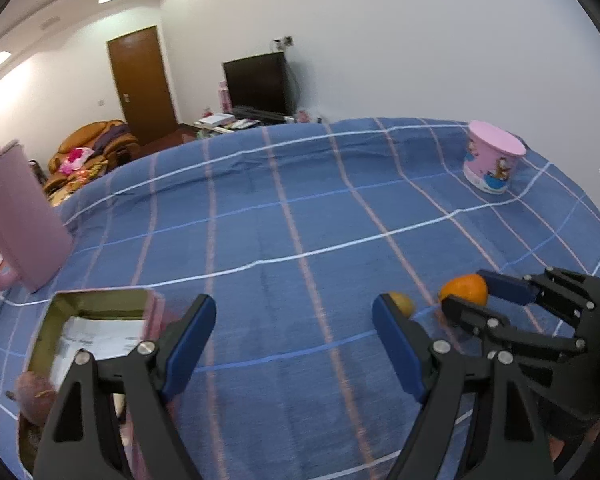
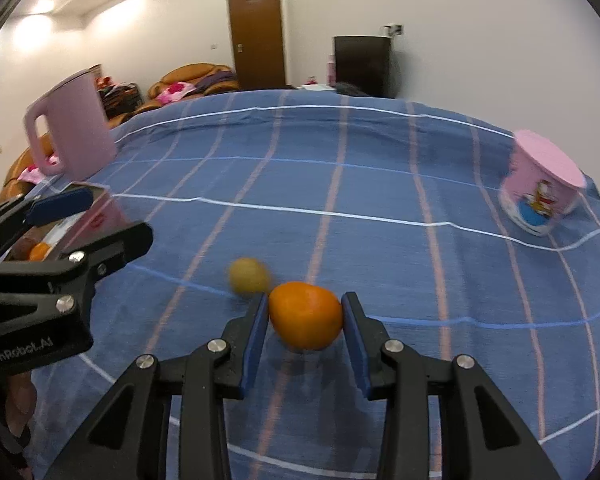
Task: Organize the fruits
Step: 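Grasp the orange with the right tool while the left tool grasps the brown oval fruit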
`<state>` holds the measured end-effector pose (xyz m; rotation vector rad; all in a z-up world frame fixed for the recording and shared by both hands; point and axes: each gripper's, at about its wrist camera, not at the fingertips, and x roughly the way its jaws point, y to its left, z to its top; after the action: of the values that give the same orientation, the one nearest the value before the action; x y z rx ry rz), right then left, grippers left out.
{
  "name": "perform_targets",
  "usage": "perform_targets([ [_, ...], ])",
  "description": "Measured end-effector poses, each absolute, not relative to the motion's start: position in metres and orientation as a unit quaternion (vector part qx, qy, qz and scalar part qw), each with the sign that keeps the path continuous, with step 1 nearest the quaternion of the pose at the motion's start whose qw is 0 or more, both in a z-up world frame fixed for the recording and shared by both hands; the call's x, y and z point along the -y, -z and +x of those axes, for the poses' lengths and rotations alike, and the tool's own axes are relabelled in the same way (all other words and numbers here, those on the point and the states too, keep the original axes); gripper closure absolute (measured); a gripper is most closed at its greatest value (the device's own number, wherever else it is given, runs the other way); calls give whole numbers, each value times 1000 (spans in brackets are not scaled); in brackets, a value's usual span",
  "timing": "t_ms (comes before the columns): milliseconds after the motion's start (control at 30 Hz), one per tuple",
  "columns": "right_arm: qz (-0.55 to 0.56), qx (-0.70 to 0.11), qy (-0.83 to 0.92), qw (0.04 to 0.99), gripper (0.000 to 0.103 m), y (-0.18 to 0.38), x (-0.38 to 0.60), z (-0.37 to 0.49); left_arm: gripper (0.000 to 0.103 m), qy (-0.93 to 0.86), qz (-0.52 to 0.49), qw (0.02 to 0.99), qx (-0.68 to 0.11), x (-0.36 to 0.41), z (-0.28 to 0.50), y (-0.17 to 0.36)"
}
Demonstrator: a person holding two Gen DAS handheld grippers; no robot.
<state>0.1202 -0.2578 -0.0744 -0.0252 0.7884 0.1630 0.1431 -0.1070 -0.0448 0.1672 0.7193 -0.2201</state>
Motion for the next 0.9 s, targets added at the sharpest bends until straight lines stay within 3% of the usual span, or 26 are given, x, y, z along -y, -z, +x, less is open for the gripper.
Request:
perform_targets([
  [533, 50, -381, -53, 922, 64, 74, 302, 119, 25, 165, 88, 893, -410, 152, 167, 76],
  [600, 49, -381, -51, 922, 64, 74, 303, 118, 33, 164, 86, 890, -417, 152, 171, 80],
  [833, 34, -382, -43, 922, 64, 74, 295, 121, 38, 177, 81, 882, -430, 154, 179, 87],
  [900, 31, -385, -44, 921, 64, 75, 294, 122, 44, 185, 72, 878, -436, 152, 182, 88],
])
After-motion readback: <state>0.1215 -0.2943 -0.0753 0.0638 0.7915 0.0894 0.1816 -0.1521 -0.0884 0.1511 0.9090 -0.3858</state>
